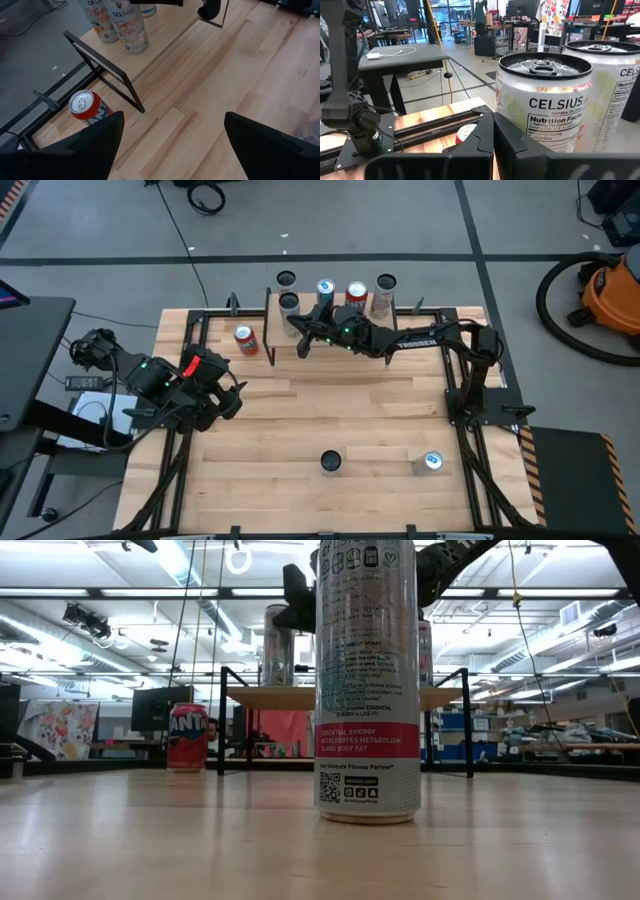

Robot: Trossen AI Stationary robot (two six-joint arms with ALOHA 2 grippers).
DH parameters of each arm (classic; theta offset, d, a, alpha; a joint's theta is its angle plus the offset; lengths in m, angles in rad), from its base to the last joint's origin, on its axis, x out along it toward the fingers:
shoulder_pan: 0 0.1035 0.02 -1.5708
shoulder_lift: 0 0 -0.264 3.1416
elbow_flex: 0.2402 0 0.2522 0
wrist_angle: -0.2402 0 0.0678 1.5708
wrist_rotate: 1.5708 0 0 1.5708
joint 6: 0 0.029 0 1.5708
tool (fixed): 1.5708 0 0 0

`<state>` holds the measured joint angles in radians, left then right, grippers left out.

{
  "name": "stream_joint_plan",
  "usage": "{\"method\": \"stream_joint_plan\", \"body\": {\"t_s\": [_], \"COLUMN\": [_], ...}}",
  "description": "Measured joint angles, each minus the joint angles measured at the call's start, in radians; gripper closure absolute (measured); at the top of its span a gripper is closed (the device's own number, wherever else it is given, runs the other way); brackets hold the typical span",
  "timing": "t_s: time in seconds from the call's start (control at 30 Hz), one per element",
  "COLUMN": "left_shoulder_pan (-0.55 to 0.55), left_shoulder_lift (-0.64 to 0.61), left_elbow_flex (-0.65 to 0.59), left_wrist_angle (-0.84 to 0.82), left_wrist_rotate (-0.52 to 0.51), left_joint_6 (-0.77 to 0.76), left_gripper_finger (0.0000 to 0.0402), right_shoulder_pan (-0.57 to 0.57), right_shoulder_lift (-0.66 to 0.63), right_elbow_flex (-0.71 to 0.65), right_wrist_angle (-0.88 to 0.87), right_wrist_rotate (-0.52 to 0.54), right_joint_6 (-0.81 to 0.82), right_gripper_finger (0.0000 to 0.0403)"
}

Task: Place canned beverage on shelf
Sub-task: Put the white yellow soda can on the shelf aligned with the other white yellow soda can

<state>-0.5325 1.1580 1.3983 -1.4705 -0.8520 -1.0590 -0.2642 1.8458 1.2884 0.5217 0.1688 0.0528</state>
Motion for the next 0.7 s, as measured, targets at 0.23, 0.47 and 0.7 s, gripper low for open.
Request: {"method": "stream_joint_plan", "body": {"t_s": [0.23,0.47,0.7], "left_shoulder_pan": [0.0,0.0,0.0], "left_shoulder_lift": [0.0,0.0,0.0], "left_elbow_flex": [0.0,0.0,0.0], "left_wrist_angle": [-0.002,-0.001,-0.001], "left_wrist_rotate": [0.0,0.0,0.0], "left_joint_6": [0.01,0.02,0.023], "left_gripper_finger": [0.0044,0.0044,0.0044], "right_shoulder_pan": [0.0,0.012,0.052], "right_shoulder_lift": [0.0,-0.002,-0.066], "right_elbow_flex": [0.0,0.0,0.0], "right_wrist_angle": [-0.027,-0.084,-0.179], "right_wrist_rotate": [0.022,0.059,0.179], "right_joint_6": [0.0,0.008,-0.022], "right_gripper_finger": [0.0396,0.0396,0.0396]}}
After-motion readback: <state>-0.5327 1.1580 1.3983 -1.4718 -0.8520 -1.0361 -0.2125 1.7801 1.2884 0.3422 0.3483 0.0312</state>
